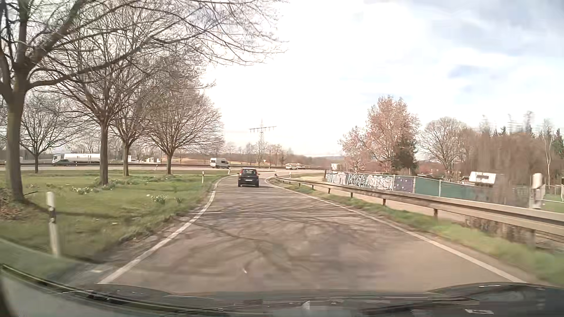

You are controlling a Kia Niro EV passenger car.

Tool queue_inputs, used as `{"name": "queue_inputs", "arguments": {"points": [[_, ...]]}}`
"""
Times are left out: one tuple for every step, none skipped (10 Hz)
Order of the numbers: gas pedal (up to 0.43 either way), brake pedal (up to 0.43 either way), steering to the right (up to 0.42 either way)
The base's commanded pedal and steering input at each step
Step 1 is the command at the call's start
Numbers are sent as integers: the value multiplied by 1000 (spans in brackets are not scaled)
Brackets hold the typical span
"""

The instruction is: Follow the waypoints while adhering to traffic rules and regulations

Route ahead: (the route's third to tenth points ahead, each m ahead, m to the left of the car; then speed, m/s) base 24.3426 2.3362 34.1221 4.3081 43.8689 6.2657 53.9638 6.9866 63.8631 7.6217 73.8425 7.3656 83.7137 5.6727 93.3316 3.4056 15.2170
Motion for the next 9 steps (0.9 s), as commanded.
{"name": "queue_inputs", "arguments": {"points": [[87,0,-53],[98,0,-53],[98,0,-53],[110,0,-52],[118,0,-49],[118,0,-46],[118,0,-42],[130,0,-38],[130,0,-32]]}}
